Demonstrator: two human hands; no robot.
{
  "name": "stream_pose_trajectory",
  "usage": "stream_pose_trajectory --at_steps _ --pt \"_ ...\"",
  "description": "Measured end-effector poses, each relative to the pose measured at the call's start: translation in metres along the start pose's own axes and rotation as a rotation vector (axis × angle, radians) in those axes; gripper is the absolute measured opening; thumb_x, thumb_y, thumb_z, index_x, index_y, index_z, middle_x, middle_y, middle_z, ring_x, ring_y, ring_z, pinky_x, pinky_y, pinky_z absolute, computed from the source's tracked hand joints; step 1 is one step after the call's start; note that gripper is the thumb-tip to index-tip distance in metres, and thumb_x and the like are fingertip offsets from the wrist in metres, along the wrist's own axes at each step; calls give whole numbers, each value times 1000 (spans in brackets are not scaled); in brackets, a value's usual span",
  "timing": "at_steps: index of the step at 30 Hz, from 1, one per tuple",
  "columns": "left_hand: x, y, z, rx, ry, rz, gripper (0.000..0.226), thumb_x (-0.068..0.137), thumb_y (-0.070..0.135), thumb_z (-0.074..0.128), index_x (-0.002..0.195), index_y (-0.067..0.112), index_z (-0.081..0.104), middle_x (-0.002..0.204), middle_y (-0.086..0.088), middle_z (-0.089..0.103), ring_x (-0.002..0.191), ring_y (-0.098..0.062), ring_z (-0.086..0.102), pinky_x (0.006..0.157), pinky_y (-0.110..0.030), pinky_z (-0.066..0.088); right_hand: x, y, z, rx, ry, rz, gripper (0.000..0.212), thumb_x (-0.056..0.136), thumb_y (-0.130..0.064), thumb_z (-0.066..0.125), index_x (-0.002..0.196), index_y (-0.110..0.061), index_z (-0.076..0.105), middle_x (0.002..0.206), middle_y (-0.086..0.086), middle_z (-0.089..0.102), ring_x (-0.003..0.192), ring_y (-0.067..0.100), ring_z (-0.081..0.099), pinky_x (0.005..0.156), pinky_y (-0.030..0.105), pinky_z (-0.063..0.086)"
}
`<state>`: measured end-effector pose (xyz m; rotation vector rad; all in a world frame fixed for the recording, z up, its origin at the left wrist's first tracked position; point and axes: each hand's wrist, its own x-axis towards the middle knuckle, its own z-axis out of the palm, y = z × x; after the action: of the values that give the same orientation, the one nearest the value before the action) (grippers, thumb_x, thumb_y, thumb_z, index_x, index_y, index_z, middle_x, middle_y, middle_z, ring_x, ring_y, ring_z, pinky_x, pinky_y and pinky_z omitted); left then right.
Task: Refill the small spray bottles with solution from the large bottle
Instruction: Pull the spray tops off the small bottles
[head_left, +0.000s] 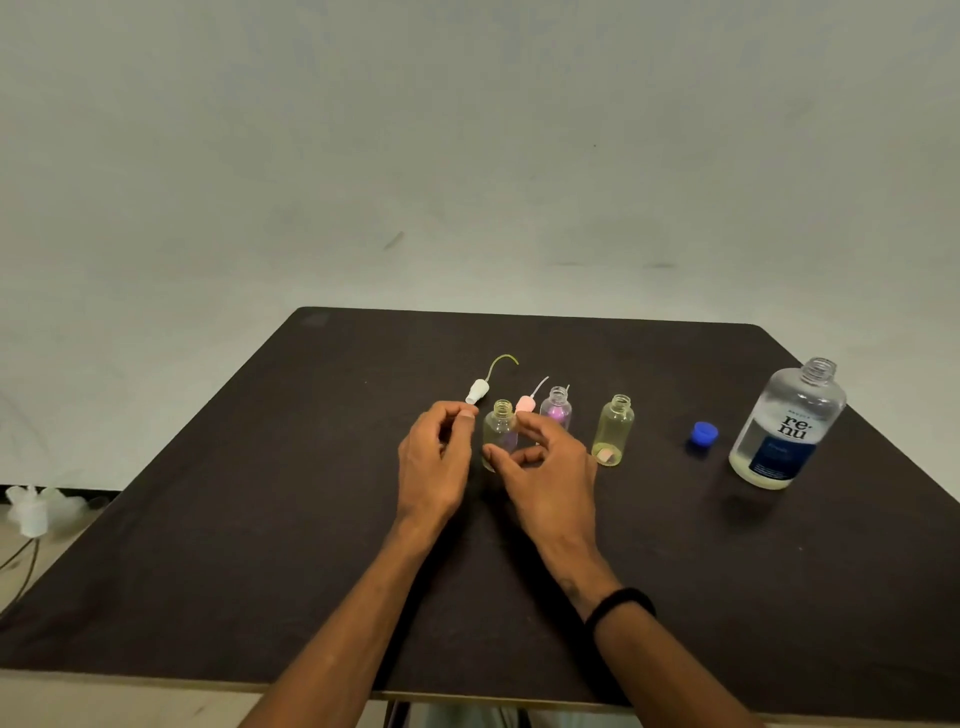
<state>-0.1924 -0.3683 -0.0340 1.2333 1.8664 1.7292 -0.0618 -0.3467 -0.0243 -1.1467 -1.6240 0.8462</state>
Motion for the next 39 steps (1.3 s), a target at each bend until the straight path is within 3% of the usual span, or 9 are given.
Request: stream_pose_trajectory --at_steps 3,6,10,15,18,21,27,33,39 --pt "-1 0 0 -41 -26 -15 18 102 29 61 112 27 76 107 7 73 95 -4 70 81 -24 55 3 -1 9 10 -4 -2 51 82 -25 90 129 -25 71 97 -21 73 84 3 73 89 34 63" --pt "-2 4 0 -38 -39 -5 23 101 23 61 120 23 74 110 7 71 95 0 69 80 -16 55 8 -5 16 22 -6 0 47 86 -24 87 130 -23 70 97 -14 75 86 5 73 86 32 63" --pt "-1 5 -1 7 -36 7 31 99 17 62 129 19 70 113 5 69 97 -2 67 74 -5 49 7 -9 17 21 8 -12 52 88 -21 85 136 -15 68 94 -6 78 76 -5 72 75 12 59" --pt "-8 8 -3 -15 104 7 29 99 20 60 127 24 65 115 0 60 96 -2 59 78 -10 48 -12 -8 2 24 19 11 62 81 -21 91 138 -17 67 69 -34 60 74 -2 72 78 15 59" --pt "-20 16 -5 -8 277 71 16 98 34 51 108 25 60 100 9 57 92 -9 55 83 -32 48 -25 -4 -17 16 39 -9 61 80 -22 92 136 -18 68 99 -31 64 75 -6 71 73 10 57" --pt "-36 30 -1 95 393 320 13 103 29 51 95 20 58 87 12 55 81 -14 51 75 -36 44 -32 0 -42 20 72 -29 52 83 -23 90 131 -22 69 115 -20 71 77 -2 73 75 18 61" --pt "-82 57 50 18 -5 459 5 101 16 65 99 20 67 76 12 63 64 -10 61 59 -22 49 -26 20 -97 0 286 -66 39 83 -26 89 116 -25 68 100 -11 68 80 8 67 72 27 61" --pt "-87 61 88 -43 -51 265 7 100 20 62 99 23 68 78 11 72 67 -11 70 62 -37 59 14 37 -104 21 97 76 97 82 -19 90 160 -26 32 139 -7 57 119 9 61 93 22 54" --pt "-84 55 90 50 -13 279 11 99 21 66 103 20 76 89 12 74 76 -4 69 68 -23 58 30 38 -98 42 73 103 80 82 -18 89 149 -28 47 112 -12 70 103 0 68 95 26 58"
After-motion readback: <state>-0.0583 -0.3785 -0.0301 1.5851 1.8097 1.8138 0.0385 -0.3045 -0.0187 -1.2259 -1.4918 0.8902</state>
